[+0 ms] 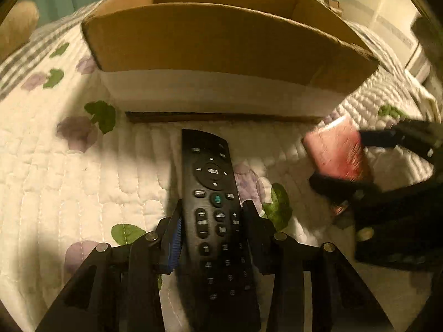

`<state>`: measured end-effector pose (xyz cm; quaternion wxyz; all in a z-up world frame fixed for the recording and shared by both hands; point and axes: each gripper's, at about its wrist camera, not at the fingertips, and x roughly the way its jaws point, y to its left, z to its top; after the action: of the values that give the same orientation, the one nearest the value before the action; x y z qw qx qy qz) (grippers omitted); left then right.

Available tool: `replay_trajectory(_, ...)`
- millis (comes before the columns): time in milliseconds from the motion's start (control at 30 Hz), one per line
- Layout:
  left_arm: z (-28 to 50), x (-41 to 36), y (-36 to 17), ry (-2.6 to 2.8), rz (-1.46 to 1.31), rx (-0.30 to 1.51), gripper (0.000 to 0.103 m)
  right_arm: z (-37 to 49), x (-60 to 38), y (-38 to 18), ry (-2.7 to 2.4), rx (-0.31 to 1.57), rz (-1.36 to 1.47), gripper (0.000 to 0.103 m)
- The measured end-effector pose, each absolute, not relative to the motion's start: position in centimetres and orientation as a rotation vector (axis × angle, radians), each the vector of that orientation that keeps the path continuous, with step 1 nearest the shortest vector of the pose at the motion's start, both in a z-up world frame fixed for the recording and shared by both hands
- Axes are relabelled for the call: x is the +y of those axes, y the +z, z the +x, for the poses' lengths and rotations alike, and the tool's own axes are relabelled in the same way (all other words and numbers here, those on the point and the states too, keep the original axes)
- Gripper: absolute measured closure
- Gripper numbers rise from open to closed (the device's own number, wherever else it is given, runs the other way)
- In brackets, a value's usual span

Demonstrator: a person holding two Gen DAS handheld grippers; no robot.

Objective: Organize rigid objects
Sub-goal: 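Grasp pink rose card with right tool while left tool drops remote into box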

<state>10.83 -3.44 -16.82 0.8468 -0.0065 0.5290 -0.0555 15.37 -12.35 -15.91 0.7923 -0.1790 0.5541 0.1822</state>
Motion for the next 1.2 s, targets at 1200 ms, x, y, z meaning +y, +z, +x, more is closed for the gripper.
replay_trajectory(1200, 24.4, -2.9, -4.7, -0.149, 0.075, 0.928, 0.065, 27.6, -13.7, -2.3, 0.371, 0.924, -0.12, 0.031)
